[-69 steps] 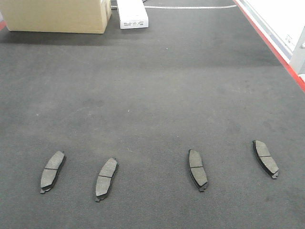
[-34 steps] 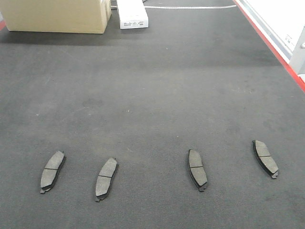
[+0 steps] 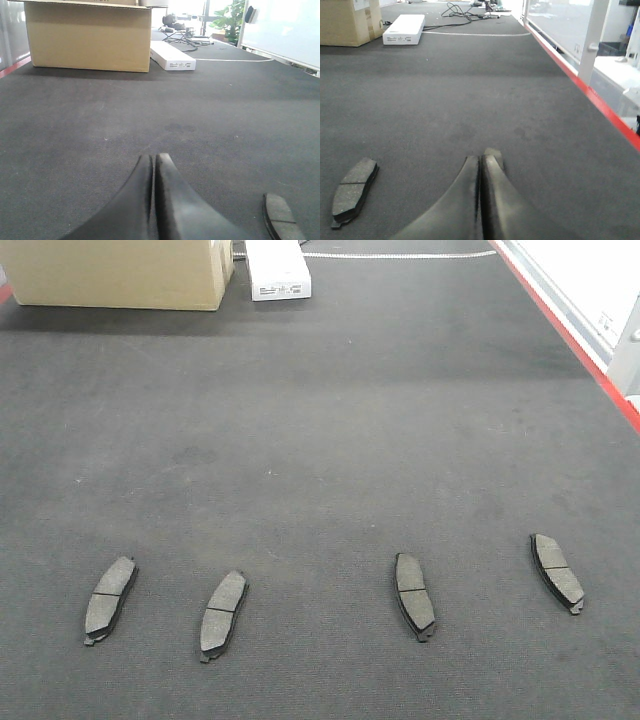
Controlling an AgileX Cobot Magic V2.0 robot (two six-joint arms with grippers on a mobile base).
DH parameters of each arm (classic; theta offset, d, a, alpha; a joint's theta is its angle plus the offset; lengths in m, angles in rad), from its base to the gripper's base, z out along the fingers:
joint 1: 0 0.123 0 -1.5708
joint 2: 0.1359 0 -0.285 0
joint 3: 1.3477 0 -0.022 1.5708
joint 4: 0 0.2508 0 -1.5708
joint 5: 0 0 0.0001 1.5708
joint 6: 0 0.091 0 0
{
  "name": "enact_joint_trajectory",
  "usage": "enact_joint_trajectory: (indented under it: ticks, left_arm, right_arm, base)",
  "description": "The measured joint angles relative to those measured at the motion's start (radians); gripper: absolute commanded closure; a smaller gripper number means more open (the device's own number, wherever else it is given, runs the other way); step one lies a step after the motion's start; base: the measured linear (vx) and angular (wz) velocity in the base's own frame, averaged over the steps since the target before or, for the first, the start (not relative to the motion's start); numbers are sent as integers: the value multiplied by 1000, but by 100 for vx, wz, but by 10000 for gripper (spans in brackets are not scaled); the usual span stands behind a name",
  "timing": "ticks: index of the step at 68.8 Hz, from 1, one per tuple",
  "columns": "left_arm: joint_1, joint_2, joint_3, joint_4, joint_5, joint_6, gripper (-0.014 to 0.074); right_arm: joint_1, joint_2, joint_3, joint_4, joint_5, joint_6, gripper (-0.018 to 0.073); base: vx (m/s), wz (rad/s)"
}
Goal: Move and align brake pads A on conveyor
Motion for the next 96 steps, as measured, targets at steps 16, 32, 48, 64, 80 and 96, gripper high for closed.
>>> enact_joint_trajectory:
  ticks: [16,32,48,64,80,96]
  left_arm:
    - [0,0,0,0,0,0,602]
    - [0,0,0,0,0,0,602]
    - [0,0,0,0,0,0,602]
    - [0,0,0,0,0,0,602]
    - [0,0,0,0,0,0,602]
    - [0,0,0,0,0,-1,602]
  right_arm:
    - [0,0,17,1,-104,45,569]
    - [0,0,17,-35,-106,45,569]
    - [0,0,17,-42,-106,45,569]
    - [0,0,17,-48,-106,45,569]
    - [0,0,17,-48,-106,45,569]
    - [0,0,17,-48,-107,45,569]
  base:
    - [0,0]
    - [0,0]
    - [0,0]
    - [0,0]
    - [0,0]
    - [0,0]
